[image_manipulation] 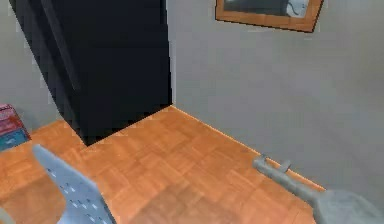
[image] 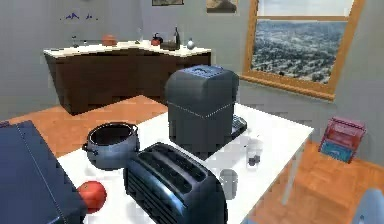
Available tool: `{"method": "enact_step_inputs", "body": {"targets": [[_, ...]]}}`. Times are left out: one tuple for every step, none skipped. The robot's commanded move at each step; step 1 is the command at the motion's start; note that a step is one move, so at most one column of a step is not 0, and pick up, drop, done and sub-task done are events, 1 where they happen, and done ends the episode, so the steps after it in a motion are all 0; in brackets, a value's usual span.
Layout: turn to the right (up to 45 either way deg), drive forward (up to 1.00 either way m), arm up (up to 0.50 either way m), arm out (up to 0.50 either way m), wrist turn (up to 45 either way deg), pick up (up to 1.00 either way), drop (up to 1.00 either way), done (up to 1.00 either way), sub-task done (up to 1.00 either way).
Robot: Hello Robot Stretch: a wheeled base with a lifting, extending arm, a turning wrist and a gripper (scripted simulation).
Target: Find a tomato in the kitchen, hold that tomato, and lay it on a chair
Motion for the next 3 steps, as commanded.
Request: {"method": "enact_step_inputs", "body": {"targets": [[-45.0,0.00,0.00,0.00,0.0,0.00,0.00,0.00,0.00],[-45.0,0.00,0.00,0.00,0.0,0.00,0.00,0.00,0.00],[-27.0,0.00,0.00,0.00,0.0,0.00,0.00,0.00,0.00]]}}
